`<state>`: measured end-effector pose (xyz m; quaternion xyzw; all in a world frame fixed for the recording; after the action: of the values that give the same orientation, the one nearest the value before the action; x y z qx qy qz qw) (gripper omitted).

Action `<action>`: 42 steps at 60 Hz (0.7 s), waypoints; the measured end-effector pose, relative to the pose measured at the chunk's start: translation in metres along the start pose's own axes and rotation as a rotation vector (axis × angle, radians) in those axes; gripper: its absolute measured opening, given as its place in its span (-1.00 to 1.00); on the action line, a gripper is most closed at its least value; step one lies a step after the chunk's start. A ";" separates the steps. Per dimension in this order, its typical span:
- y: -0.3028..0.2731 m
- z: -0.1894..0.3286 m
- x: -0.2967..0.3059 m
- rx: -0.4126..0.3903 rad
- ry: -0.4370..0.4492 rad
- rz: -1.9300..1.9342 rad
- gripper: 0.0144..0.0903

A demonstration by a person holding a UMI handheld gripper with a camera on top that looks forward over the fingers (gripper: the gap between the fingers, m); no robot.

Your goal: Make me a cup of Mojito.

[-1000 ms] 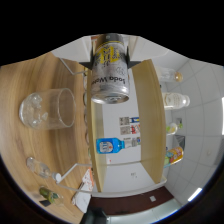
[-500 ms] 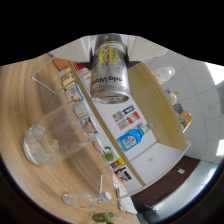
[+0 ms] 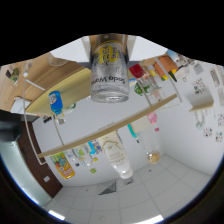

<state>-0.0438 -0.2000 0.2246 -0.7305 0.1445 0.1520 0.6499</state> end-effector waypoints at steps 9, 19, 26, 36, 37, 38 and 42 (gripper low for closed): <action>0.061 0.012 0.001 -0.083 0.007 -0.235 -0.05; 0.115 0.021 0.013 -0.155 0.030 -0.332 -0.04; 0.130 0.026 0.018 -0.167 0.041 -0.350 -0.05; 0.148 0.027 0.024 -0.194 0.053 -0.367 -0.04; 0.150 0.026 0.025 -0.197 0.055 -0.366 -0.03; 0.152 0.025 0.026 -0.201 0.057 -0.365 -0.03; 0.153 0.022 0.026 -0.191 0.056 -0.365 -0.02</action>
<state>-0.0838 -0.1959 0.0726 -0.8069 0.0126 0.0246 0.5901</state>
